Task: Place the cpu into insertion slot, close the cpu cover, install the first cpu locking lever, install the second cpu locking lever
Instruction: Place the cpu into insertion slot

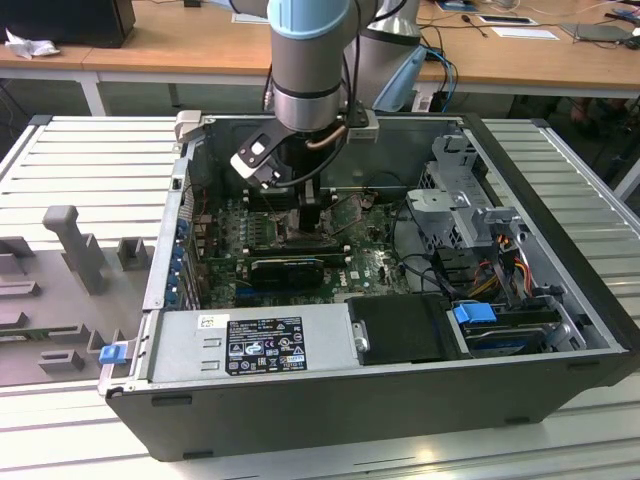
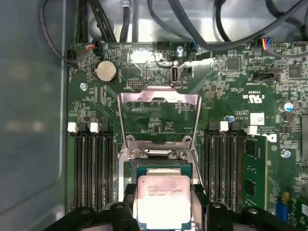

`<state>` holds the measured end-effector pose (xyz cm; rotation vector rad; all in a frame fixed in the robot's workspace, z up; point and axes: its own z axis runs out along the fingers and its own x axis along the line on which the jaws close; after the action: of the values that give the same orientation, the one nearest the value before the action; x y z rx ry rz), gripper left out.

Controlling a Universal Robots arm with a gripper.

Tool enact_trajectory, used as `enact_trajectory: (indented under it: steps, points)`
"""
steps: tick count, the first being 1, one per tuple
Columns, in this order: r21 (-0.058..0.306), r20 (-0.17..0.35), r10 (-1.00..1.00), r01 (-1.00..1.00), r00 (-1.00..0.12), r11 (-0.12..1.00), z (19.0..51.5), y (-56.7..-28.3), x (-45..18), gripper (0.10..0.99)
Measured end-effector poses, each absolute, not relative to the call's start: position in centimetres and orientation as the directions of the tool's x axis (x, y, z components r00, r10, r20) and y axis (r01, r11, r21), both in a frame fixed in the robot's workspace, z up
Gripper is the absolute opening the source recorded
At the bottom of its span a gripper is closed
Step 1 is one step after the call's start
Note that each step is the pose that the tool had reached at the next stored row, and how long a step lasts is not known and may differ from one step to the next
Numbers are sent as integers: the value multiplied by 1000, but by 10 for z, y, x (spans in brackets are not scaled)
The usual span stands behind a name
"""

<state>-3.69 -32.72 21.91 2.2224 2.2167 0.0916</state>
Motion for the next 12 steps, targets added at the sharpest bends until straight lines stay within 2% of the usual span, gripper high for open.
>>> enact_trajectory:
  steps: [12]
  points:
    - [42,40,999,999,10,-12,202,-322,-39,529]
